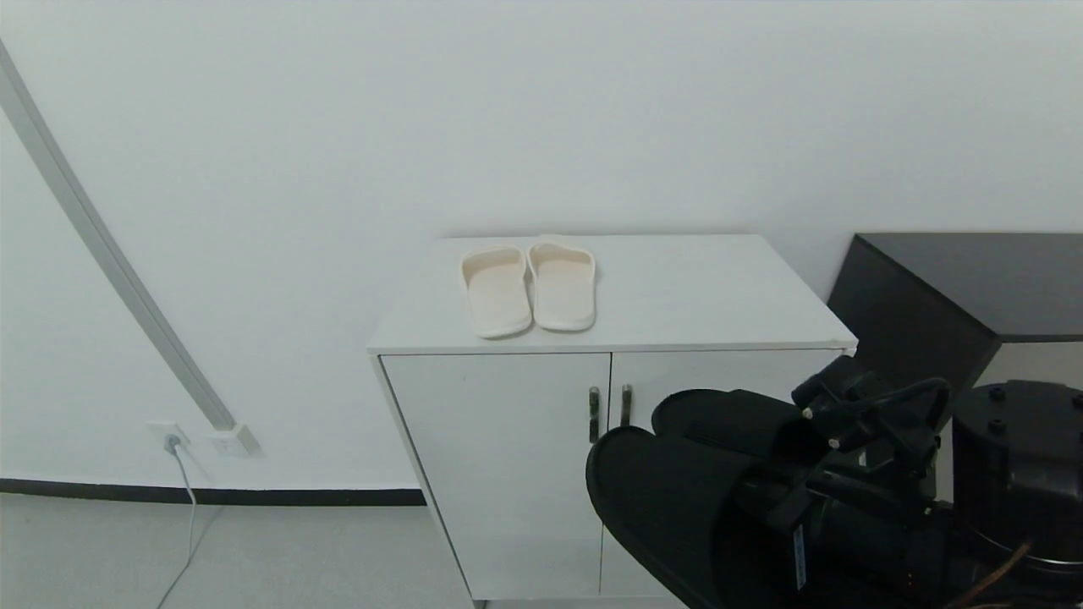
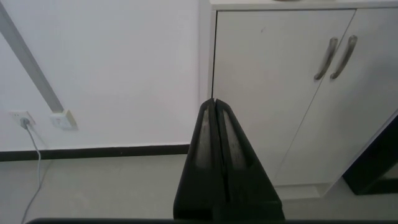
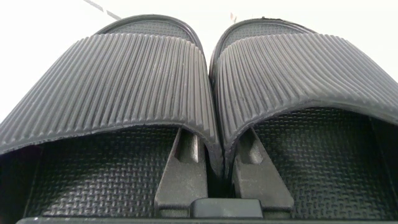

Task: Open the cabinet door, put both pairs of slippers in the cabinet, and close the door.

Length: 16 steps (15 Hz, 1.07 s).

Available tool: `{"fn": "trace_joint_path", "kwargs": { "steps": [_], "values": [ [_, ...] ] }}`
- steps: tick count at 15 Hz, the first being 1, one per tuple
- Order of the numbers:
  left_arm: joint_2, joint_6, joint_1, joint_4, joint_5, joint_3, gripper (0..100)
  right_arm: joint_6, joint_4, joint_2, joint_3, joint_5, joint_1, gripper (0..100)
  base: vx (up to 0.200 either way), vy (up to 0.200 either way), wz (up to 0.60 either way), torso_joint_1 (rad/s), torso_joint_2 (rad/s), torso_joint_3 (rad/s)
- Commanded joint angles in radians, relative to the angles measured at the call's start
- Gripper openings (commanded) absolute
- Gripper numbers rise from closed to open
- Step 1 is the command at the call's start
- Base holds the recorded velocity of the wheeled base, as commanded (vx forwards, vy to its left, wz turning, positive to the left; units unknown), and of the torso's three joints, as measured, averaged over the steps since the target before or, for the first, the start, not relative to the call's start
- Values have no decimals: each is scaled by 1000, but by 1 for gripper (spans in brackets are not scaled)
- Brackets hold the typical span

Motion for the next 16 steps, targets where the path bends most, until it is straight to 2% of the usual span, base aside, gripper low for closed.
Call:
{"fn": "trace_joint_path", "kwargs": {
  "steps": [1,6,7,16],
  "values": [
    [0,1,0,0,0,0,0,0,-3,0,3,3,2,0,0,0,0,-203,540,305],
    [0,2,0,0,-1,0,0,-2,-3,0,9,3,0,0,0,0,0,-207,524,315],
    [0,1,0,1,-3,-2,100,-2,-3,1,12,3,2,0,0,0,0,-193,496,315],
    [0,1,0,0,-3,0,100,-2,-4,0,28,3,23,0,0,0,0,-164,487,322]
  ]
}}
